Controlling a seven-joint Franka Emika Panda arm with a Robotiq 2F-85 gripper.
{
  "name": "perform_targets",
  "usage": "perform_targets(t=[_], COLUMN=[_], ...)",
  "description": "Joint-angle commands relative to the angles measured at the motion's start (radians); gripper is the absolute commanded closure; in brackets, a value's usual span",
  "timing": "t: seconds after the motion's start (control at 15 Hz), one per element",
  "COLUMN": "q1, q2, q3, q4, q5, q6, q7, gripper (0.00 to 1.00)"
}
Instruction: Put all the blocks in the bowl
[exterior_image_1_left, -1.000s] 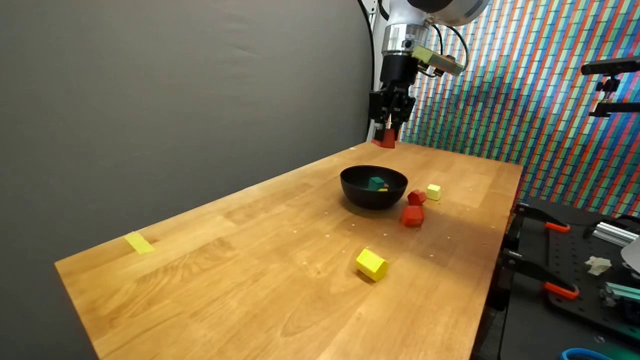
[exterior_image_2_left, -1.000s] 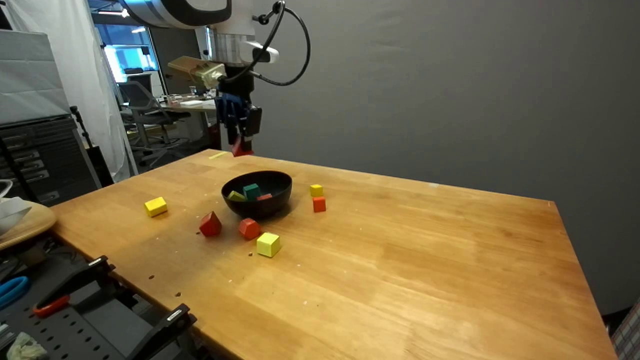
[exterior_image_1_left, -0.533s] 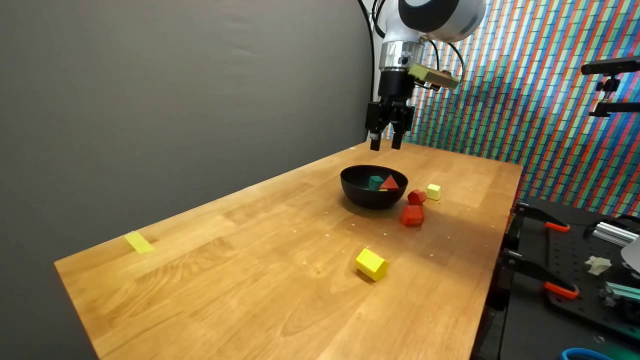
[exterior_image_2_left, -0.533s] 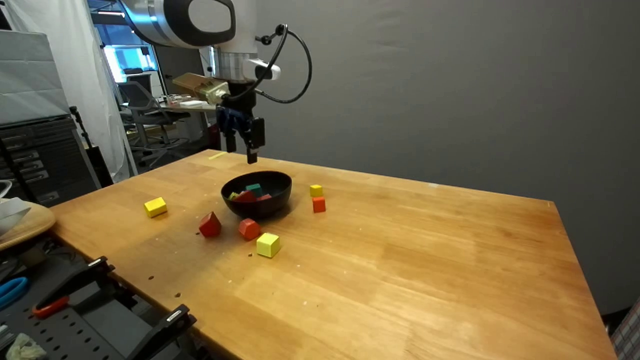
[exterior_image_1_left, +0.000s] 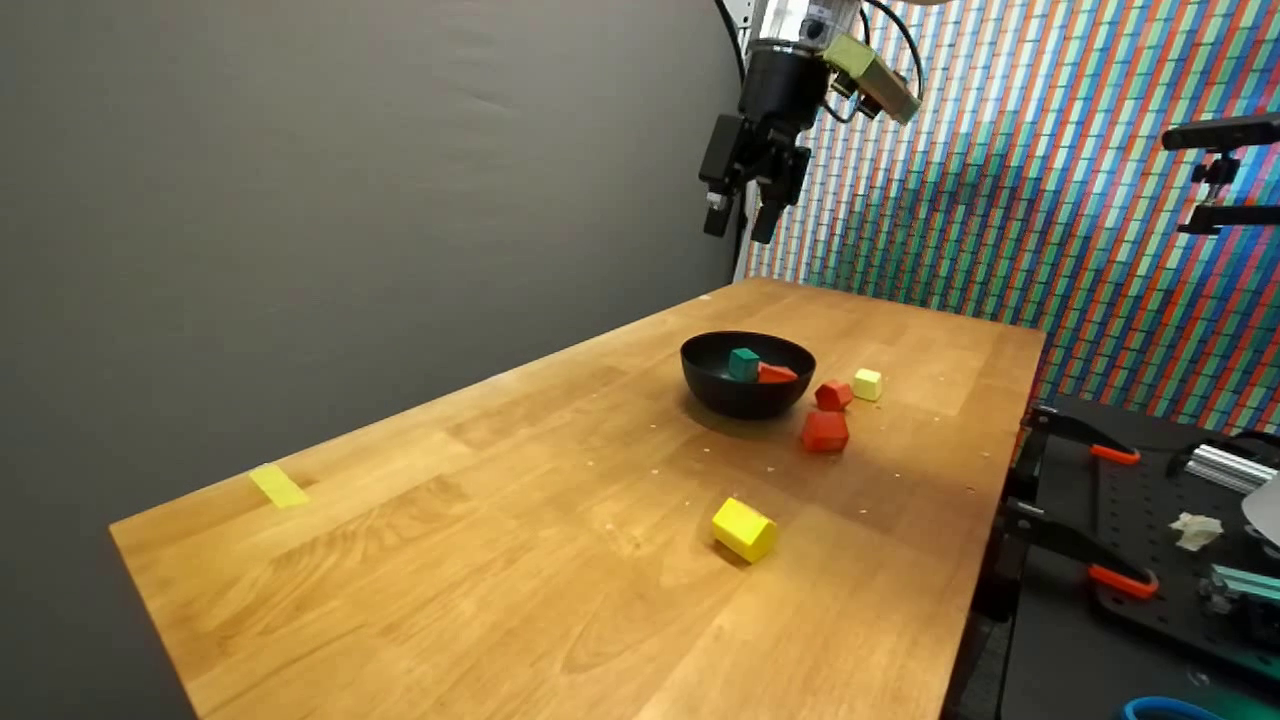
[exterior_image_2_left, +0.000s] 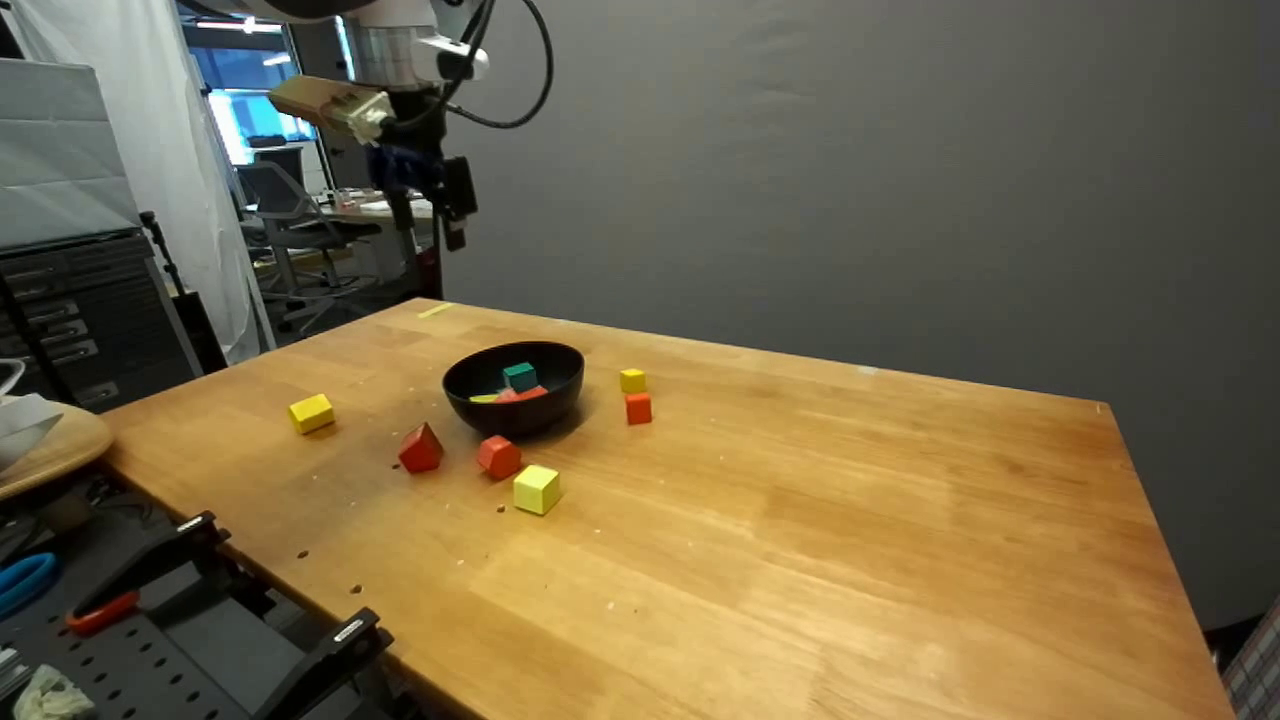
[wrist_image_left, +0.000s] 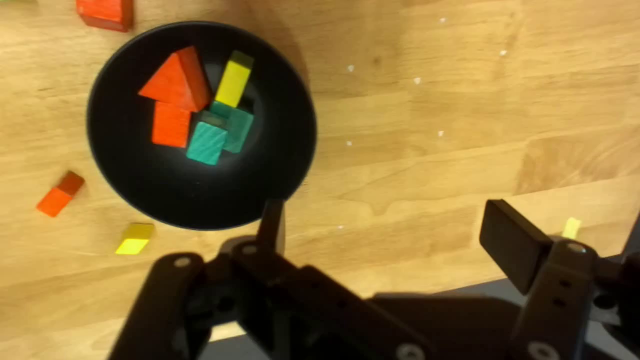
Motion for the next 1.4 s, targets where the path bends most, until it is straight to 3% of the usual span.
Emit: perform_targets(t=[0.0, 0.33, 0.53, 1.07, 1.33], q1=[0.063, 0.130, 0.158, 0.171, 0.187], q2=[-0.074, -0.005, 0.072, 0.347, 0.417], q3=[0.052, 0.140, 0.158, 0.130, 0.141], q4=[-0.067, -0.117, -0.120, -0.003, 0.046], q5=[-0.030, -0.115, -0.118, 0.017, 0.044], q6=[0.032, 0.041, 0.029, 0.020, 0.049], q7=[0.103, 0.329, 0.424, 0.430, 0.410], gripper=[0.00, 0.00, 0.00, 0.00, 0.00])
